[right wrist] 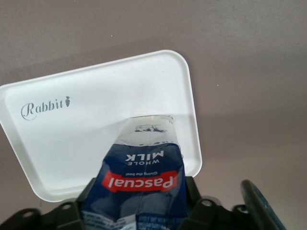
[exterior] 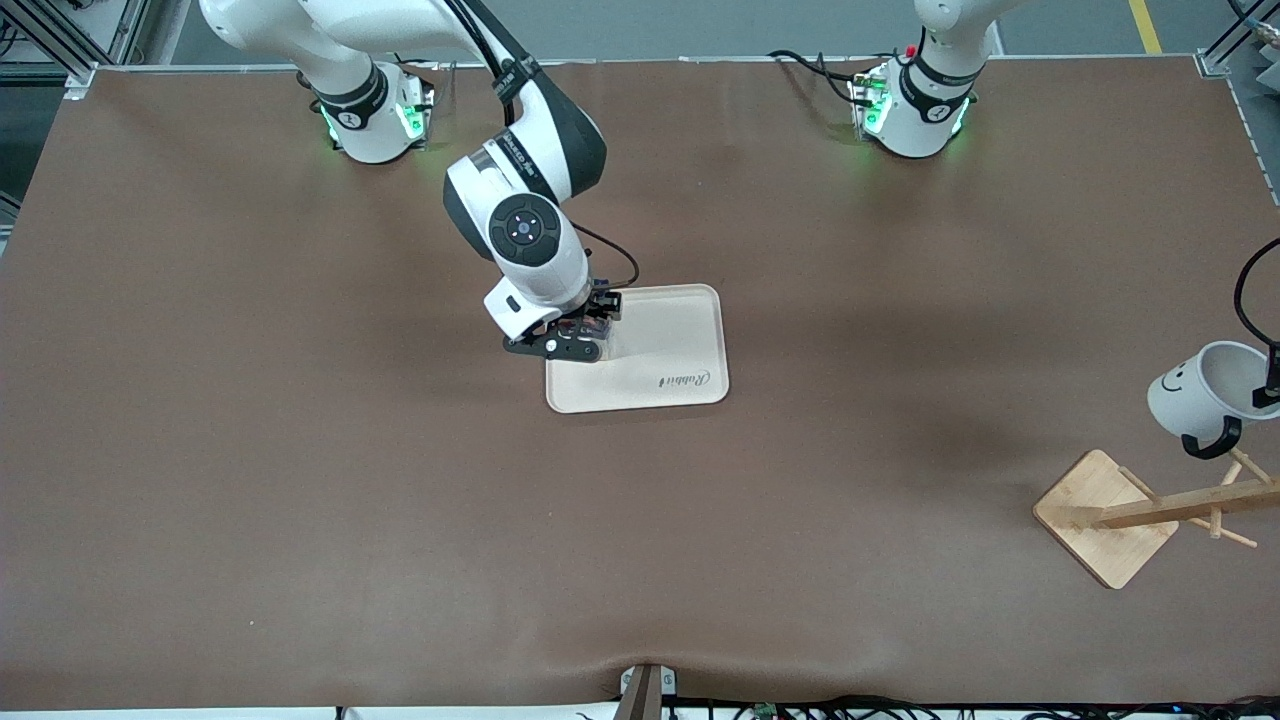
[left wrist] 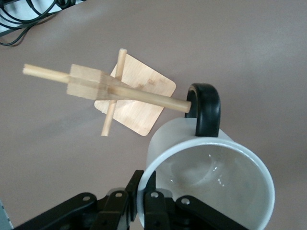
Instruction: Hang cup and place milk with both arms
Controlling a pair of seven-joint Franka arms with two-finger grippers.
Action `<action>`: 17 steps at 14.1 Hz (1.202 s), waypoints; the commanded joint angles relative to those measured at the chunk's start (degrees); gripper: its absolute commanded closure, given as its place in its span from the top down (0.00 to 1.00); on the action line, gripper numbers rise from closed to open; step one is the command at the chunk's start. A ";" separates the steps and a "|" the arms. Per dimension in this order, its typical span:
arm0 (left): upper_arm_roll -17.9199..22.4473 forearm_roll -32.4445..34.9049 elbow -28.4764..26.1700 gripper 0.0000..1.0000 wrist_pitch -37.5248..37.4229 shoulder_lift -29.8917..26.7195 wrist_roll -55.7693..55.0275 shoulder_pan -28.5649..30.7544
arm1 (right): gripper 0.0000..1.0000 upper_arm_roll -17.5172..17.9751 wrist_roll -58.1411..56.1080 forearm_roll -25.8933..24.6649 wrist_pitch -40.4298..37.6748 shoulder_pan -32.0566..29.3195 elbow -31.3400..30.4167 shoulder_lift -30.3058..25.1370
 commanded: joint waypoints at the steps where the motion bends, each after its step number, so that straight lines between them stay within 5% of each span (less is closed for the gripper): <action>1: -0.12 -0.99 1.71 0.00 0.94 0.80 1.32 0.57 | 0.30 0.00 0.94 -0.27 -2.68 -1.77 -0.12 -0.77; 2: -0.12 -1.08 1.80 0.00 1.30 0.98 1.41 1.01 | 0.10 0.00 0.94 -0.09 -3.83 -1.86 0.05 -0.95; 5: -0.12 -1.34 1.80 0.00 2.09 2.21 1.41 1.10 | 0.00 0.00 1.03 0.70 -13.37 -6.23 6.62 -1.21; 8: -0.03 -1.34 1.80 0.00 3.06 2.65 1.15 1.10 | 0.00 -0.09 -0.19 5.35 -23.68 -13.08 14.89 -1.21; 13: -0.03 -1.34 1.80 0.01 4.29 3.18 0.97 1.10 | 0.00 -0.26 -15.90 1.59 -30.20 -26.61 14.91 -2.88; 16: -0.03 -1.34 1.71 0.21 4.29 3.18 0.80 1.01 | 0.00 -0.26 -26.72 -6.14 -30.47 -32.51 12.90 -4.37; 17: -0.03 -1.43 1.71 0.44 4.29 3.26 0.88 1.10 | 0.00 -0.35 -28.92 -7.11 -30.38 -34.88 10.97 -5.07</action>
